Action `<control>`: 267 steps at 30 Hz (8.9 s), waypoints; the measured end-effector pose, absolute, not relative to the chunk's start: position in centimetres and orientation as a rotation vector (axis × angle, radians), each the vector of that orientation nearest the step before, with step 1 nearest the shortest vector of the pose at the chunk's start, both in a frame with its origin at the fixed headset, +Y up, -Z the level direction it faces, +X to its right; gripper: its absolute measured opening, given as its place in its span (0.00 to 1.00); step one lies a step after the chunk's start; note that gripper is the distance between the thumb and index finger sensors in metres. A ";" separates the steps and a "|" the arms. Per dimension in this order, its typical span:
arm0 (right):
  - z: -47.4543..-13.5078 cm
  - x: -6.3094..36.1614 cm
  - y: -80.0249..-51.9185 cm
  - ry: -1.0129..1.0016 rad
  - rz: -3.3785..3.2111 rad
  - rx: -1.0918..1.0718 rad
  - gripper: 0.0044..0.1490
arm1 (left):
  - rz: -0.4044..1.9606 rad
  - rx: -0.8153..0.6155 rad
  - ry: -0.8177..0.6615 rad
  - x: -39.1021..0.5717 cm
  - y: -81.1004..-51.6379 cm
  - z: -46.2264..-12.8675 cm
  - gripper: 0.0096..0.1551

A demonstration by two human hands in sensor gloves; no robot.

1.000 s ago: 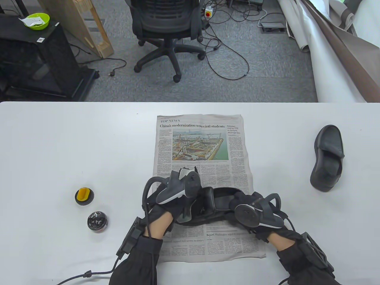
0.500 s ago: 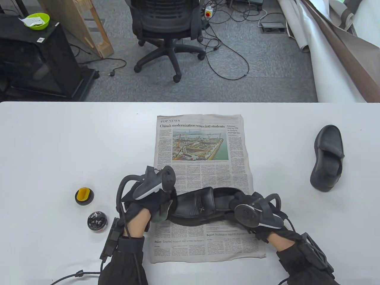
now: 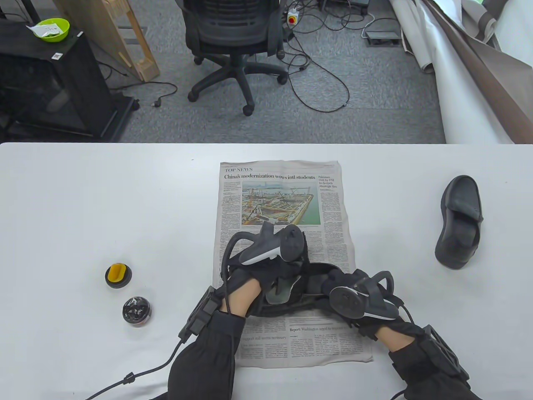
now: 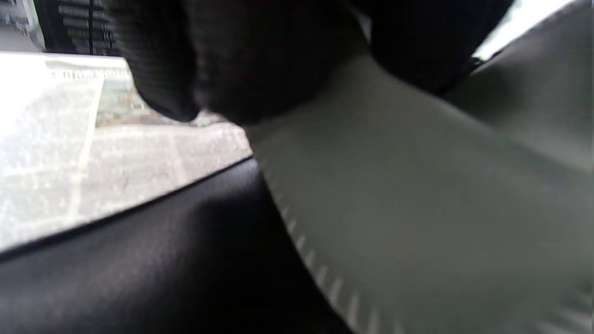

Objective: Dip and apply built-in sponge shoe polish on shoes

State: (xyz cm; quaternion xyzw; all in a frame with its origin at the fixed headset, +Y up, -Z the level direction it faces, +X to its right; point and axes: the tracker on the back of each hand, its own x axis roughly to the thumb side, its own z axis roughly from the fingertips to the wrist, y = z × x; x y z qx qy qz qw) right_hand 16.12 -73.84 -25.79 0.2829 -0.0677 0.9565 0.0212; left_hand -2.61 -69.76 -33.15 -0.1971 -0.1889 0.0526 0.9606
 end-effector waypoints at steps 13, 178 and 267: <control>-25.8 16.1 -73.8 -0.210 2.975 0.863 0.27 | -0.065 -0.551 -0.166 -8.5 -71.4 -33.4 0.28; -25.7 15.9 -73.9 -0.221 3.002 0.848 0.27 | 0.032 -0.190 -0.176 -6.9 -71.1 -27.2 0.34; -25.8 16.0 -73.9 -0.205 2.986 0.852 0.27 | -0.038 -0.487 0.024 -13.6 -70.8 -31.7 0.30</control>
